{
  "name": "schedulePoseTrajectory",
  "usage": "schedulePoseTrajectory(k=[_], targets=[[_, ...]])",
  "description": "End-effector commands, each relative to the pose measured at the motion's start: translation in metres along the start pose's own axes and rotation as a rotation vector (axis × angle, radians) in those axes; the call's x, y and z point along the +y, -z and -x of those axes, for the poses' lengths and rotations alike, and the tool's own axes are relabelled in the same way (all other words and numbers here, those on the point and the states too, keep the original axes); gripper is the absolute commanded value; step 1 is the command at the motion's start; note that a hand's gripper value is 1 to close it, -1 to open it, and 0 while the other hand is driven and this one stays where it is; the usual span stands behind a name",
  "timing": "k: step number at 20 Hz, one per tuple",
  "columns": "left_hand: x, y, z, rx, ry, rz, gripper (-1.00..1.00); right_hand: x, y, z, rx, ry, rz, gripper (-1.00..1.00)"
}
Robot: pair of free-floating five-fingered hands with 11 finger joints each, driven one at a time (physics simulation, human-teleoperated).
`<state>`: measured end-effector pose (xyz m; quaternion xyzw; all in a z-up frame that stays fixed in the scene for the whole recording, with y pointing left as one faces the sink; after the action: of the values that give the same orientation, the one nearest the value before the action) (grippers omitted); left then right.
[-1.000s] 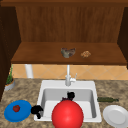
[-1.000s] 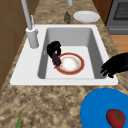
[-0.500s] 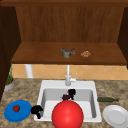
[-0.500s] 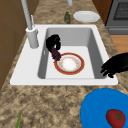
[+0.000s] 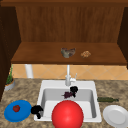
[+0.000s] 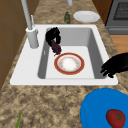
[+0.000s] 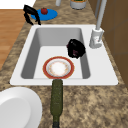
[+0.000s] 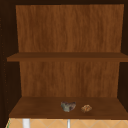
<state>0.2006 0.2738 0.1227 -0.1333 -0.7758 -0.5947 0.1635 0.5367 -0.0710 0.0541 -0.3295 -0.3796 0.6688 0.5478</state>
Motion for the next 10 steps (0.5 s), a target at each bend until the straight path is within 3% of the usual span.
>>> schedulePoseTrajectory(k=[1,10], targets=[[0.000,0.000,0.000,0.000,0.000,0.000,0.00,-0.011,-0.011,0.024,-0.003,0.020,0.003,1.00],[0.000,0.000,0.000,0.000,0.000,0.000,0.00,-0.041,-0.045,0.070,-0.003,0.003,0.033,1.00]])
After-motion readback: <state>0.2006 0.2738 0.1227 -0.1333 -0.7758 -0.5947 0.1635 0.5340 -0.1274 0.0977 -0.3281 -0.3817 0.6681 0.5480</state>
